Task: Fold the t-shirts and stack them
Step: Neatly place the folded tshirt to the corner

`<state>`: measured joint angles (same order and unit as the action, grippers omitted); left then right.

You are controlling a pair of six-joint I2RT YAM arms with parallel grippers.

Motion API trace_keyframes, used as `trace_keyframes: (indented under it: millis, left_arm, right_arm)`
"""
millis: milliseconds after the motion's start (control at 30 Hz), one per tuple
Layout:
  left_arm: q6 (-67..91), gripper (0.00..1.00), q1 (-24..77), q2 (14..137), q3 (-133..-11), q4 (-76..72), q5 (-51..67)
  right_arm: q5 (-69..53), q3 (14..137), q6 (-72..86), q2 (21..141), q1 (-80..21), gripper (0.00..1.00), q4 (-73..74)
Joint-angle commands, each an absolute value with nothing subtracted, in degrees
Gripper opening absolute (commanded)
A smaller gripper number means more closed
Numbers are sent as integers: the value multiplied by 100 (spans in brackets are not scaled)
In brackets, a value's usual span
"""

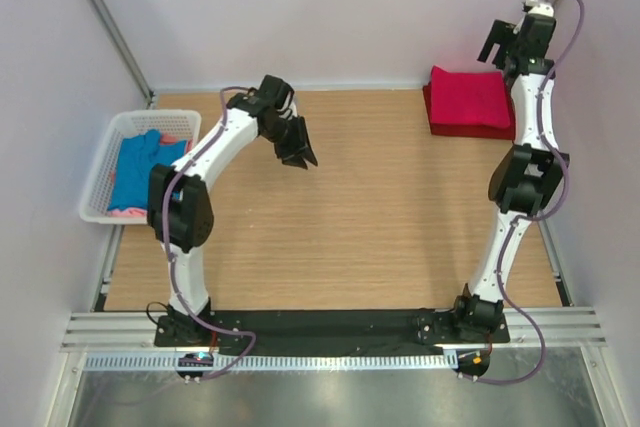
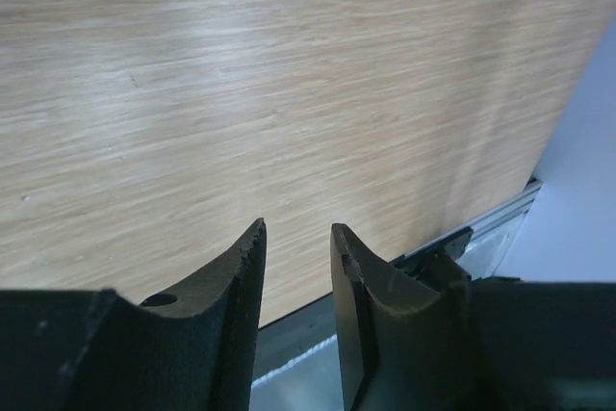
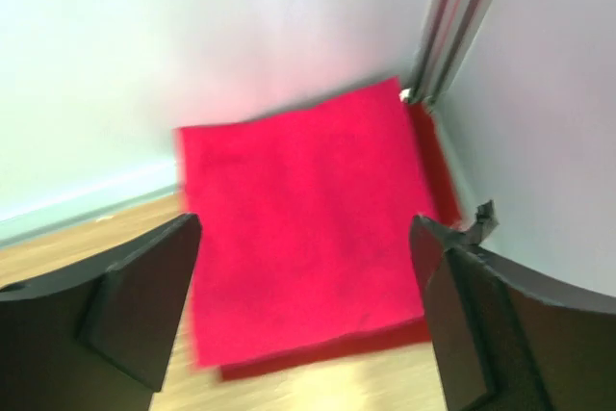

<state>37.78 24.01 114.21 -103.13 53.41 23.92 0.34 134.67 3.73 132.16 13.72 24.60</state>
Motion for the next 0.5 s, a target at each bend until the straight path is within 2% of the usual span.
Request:
trace_keyframes:
  millis: [0,133,167,233,333,467]
  left_arm:
    - [4016,35,2417,10226,-10188,5020,1786]
    - [4341,47,2426,9153,-9204,4106,1275]
    - [4377,57,2434,9071,-9106,4044,1257]
    - [4324,69,2435,9061,-9018,4017,1467]
    - [4280,100,2426,9114,-8921,3877,1941]
    - [4377,100,2426,8808,-8712,3685,2161]
  right_arm:
    - [236,12670,1562,12096,1117,100,3435]
    - [-315,11244,2987,10613,836,100,3402]
    - [-490,10971,3023,10426,565,100,3532]
    - [-353,10986,2919,10240,195,100,4031]
    - [-342,10952,3023,9941,-447,100,5148]
    - [-817,9758,3375,8897,-913,100,5194]
